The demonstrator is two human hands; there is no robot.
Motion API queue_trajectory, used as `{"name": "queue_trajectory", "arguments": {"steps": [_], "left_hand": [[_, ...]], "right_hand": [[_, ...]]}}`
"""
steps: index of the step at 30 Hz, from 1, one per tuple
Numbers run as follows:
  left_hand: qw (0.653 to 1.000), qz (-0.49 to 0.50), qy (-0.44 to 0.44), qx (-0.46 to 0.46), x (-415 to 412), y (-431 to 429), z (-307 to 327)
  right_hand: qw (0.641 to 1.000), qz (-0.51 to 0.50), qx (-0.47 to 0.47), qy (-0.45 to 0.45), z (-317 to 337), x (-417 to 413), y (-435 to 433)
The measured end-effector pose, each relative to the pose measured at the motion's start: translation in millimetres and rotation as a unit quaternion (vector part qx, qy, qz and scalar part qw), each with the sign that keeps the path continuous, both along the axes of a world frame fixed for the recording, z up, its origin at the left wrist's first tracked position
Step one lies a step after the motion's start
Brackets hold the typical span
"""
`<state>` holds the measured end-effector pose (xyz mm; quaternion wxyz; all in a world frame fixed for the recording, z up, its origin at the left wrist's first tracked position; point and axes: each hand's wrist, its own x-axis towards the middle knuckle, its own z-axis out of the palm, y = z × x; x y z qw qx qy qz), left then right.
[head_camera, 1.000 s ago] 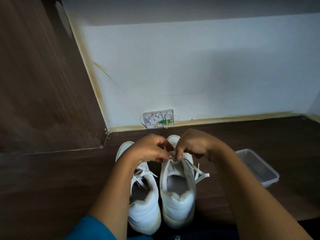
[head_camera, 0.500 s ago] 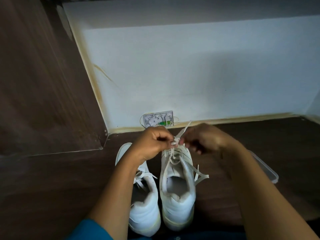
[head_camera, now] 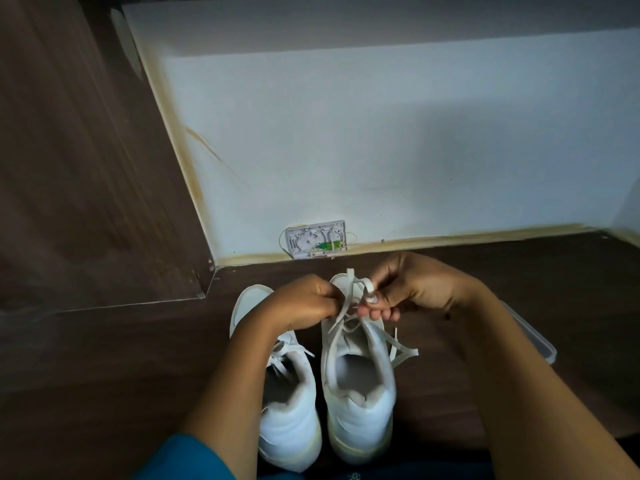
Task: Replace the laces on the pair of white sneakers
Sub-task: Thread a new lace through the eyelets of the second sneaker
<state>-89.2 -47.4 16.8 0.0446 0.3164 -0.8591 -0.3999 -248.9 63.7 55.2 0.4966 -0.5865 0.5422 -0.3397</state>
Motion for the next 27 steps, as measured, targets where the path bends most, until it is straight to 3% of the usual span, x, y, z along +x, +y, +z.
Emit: {"name": "queue_trajectory", "arguments": {"steps": [3, 7, 9, 10, 12, 14, 16, 19, 22, 27], "left_hand": [[0.999, 0.021, 0.004, -0.032, -4.5, 0.9, -1.4], [0.997, 0.045, 0.047, -0.045, -10.2, 1.1, -8.9], [0.996, 0.058, 0.033, -0.065, -11.0, 0.2, -13.0], [0.994, 0.066, 0.01, -0.085, -11.3, -0.4, -14.3], [0.99, 0.078, -0.018, -0.113, -12.0, -3.2, -17.7], [0.99, 0.088, -0.009, -0.109, -13.1, -3.1, -19.1], [0.989, 0.101, 0.008, -0.104, -15.3, -3.2, -19.9], [0.988, 0.093, 0.008, -0.123, -19.0, -3.2, -20.3], [0.988, 0.096, 0.027, -0.121, -19.5, -4.6, -17.8], [0.992, 0.064, -0.02, -0.107, -15.4, -8.6, -10.1]], "right_hand": [[0.996, -0.082, -0.031, 0.006, -4.0, -5.8, -0.3], [0.972, -0.143, 0.019, -0.184, -10.5, 3.7, -7.3], [0.958, -0.205, 0.04, -0.195, -13.9, 7.5, -14.4], [0.955, -0.241, 0.043, -0.165, -16.5, 8.3, -18.1], [0.955, -0.293, 0.044, 0.006, -23.8, 6.7, -23.8], [0.929, -0.282, 0.069, 0.23, -31.2, 4.7, -26.4], [0.905, -0.247, 0.119, 0.327, -38.5, 5.3, -26.5], [0.919, -0.198, 0.096, 0.326, -43.2, 6.6, -27.1], [0.945, -0.195, 0.08, 0.25, -41.1, 9.3, -28.5], [0.941, -0.228, 0.085, 0.237, -40.1, 13.1, -30.3]]}}
